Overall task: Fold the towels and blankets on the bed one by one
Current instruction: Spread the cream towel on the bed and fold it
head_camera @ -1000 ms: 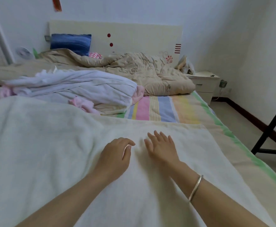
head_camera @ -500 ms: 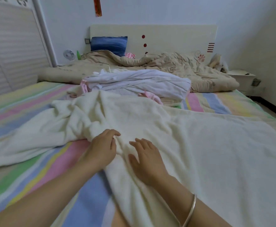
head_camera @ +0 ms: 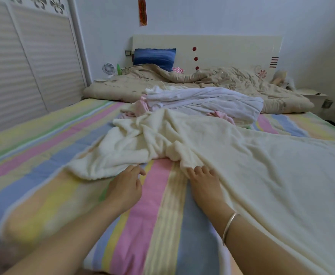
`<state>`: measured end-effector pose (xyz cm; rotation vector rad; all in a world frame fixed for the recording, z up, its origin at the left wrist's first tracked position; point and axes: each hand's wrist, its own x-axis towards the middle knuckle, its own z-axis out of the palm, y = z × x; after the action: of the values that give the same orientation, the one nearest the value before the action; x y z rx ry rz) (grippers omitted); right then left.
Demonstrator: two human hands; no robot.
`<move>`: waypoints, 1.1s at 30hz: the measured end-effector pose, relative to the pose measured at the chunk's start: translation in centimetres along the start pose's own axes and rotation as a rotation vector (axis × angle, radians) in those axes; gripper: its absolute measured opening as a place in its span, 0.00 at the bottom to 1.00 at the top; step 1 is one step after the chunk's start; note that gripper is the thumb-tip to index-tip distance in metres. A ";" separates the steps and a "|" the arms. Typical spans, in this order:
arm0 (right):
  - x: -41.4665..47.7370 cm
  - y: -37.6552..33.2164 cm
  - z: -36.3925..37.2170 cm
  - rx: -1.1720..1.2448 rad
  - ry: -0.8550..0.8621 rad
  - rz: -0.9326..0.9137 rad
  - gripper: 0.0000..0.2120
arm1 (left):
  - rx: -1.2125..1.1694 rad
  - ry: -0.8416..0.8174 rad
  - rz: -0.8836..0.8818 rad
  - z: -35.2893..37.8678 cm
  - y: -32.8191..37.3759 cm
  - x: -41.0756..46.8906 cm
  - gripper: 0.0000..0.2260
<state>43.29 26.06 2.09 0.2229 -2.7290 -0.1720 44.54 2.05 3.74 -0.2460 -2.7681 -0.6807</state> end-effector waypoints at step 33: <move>15.0 -26.7 -2.7 0.315 -0.220 -0.270 0.20 | 0.786 0.141 0.029 -15.8 -28.1 7.0 0.19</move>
<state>34.19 -3.03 6.20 0.7005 -2.9231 0.1735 35.10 -29.30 7.28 -0.0621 -2.6460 0.4007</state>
